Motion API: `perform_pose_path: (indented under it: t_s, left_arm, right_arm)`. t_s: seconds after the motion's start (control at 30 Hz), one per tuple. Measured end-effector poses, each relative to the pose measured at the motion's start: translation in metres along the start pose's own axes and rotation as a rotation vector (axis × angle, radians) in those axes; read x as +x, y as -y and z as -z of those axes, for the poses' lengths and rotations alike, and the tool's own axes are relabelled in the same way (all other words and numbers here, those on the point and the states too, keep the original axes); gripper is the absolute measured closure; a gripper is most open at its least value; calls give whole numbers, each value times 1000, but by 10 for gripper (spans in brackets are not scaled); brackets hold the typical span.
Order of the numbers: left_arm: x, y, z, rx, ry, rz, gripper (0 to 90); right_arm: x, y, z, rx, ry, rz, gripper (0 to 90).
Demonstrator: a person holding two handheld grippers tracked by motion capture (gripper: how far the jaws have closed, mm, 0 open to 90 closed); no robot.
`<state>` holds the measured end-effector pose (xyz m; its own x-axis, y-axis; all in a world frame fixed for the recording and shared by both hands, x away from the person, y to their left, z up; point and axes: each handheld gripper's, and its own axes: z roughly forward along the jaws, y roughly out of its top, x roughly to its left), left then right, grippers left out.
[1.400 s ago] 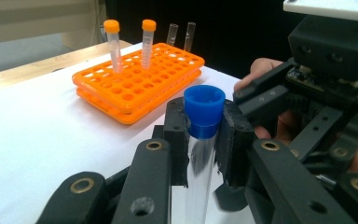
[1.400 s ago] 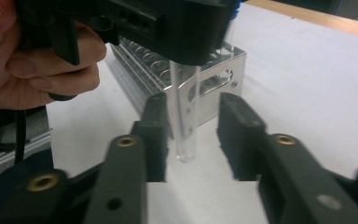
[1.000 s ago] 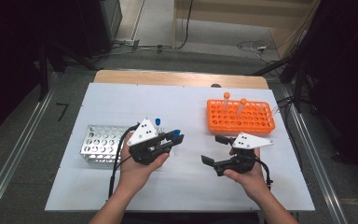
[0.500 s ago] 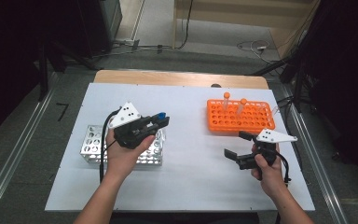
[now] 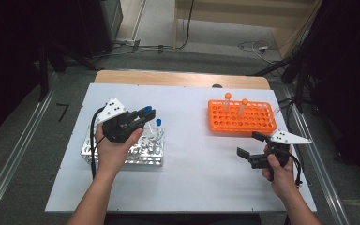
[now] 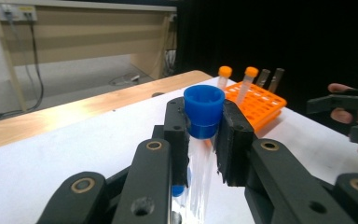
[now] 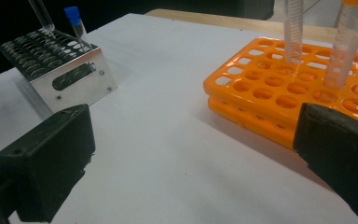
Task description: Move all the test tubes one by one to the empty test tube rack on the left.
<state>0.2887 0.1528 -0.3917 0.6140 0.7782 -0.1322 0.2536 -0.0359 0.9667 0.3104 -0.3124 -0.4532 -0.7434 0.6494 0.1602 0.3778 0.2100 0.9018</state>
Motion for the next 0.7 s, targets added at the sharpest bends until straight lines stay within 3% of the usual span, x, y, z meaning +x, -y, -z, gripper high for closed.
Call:
perform_pose_path:
  t_s: [0.33,0.7]
  left_arm:
    - [12,14,-10,10,-83,16,764]
    - [13,22,-22,35,-101,11,764]
  right_arm:
    - [-4,3,1,9,6,-4,0]
    - [-4,5,0,15,8,-2,0]
